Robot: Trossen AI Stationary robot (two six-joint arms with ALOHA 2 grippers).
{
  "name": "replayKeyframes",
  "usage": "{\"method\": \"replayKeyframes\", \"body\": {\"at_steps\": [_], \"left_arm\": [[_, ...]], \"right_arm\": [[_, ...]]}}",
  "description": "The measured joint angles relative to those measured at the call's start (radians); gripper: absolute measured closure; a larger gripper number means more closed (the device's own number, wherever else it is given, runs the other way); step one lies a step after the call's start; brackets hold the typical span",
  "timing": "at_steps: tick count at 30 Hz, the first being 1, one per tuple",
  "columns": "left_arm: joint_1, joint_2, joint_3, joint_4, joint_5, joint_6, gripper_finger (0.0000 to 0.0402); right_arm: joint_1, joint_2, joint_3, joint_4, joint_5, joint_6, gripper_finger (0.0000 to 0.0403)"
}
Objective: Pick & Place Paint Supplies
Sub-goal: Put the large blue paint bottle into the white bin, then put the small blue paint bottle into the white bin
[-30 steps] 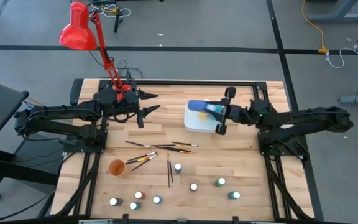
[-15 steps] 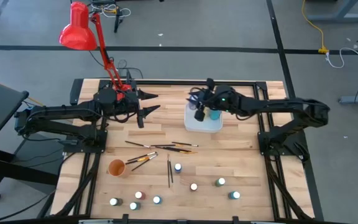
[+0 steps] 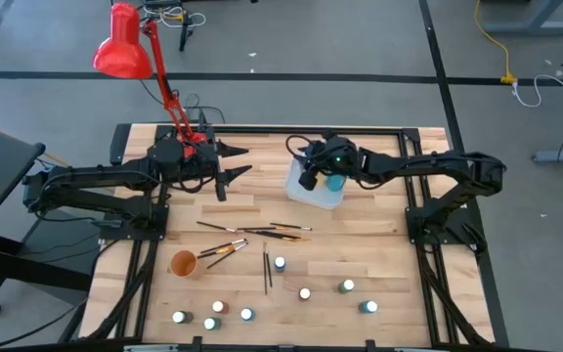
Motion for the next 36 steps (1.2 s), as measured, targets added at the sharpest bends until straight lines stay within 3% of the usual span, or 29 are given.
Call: {"method": "replayKeyframes", "body": {"at_steps": [13, 25, 36], "left_arm": [[0.0, 0.0, 0.0, -0.002, 0.0, -0.002, 0.0193], [0.0, 0.0, 0.0, -0.025, 0.005, -0.003, 0.0193], [0.0, 0.0, 0.0, -0.047, 0.005, -0.003, 0.0193]], "right_arm": [[-0.055, 0.051, 0.004, 0.015, 0.007, 0.078, 0.027], [-0.071, 0.042, 0.002, 0.023, 0.048, 0.02, 0.0229], [-0.066, -0.105, 0.001, -0.099, 0.071, -0.024, 0.0225]]}}
